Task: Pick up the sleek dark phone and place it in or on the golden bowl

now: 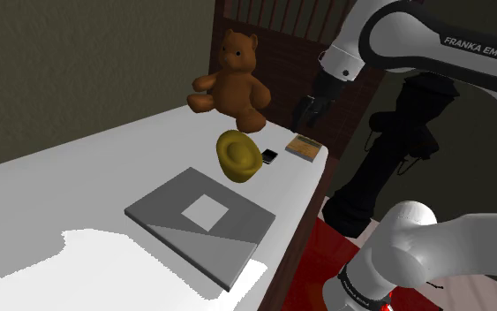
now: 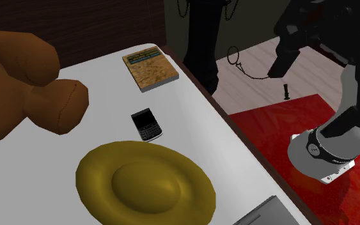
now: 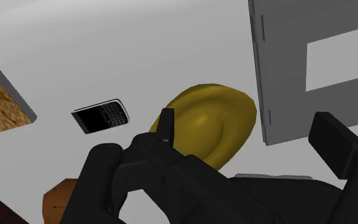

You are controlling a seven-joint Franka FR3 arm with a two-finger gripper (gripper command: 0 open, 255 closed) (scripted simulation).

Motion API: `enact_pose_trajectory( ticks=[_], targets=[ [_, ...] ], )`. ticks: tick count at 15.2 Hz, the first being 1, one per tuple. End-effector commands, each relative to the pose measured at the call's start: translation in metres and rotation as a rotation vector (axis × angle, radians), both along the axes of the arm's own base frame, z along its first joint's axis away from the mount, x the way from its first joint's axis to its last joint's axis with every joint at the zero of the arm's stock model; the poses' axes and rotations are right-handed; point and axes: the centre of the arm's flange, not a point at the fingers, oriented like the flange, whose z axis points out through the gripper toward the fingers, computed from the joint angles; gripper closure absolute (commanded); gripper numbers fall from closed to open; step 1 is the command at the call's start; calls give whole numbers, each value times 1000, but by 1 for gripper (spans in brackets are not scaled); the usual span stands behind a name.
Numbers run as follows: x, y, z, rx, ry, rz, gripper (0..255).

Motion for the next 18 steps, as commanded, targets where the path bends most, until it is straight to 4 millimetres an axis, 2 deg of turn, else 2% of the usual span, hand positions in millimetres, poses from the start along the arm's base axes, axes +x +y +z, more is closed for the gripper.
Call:
enact_pose_trajectory(
  ticks=[1, 9, 18],
  targets=[
    [0, 0, 0, 0, 0, 0, 0],
    [83, -30, -60, 22, 52, -310, 0],
    [156, -90, -134, 47, 110, -659, 0]
  ],
)
